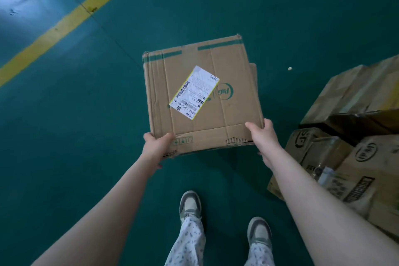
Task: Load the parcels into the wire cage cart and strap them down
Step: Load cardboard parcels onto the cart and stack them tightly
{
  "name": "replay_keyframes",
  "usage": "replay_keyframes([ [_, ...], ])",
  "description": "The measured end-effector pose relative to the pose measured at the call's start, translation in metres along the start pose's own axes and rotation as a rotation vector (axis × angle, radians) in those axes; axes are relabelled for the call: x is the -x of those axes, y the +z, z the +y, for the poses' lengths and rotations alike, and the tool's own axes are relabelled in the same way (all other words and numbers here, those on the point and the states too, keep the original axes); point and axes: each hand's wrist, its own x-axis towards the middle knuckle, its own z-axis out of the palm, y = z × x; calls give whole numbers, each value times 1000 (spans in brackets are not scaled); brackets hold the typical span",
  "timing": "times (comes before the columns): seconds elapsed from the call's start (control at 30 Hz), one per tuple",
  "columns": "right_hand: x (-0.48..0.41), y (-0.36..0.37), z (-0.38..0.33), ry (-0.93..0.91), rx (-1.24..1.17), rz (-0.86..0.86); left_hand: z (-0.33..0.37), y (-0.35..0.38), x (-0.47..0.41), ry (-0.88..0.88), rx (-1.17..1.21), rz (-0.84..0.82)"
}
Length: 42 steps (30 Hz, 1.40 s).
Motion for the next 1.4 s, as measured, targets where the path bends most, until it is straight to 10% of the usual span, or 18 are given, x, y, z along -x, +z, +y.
replay_keyframes([
  [0.77,278,-234,-85,-238,-414,415,142,-23,333,663,-90,-246],
  [1.4,527,-429,163,18,-877,927,32,146,613,1064,-640,-776],
])
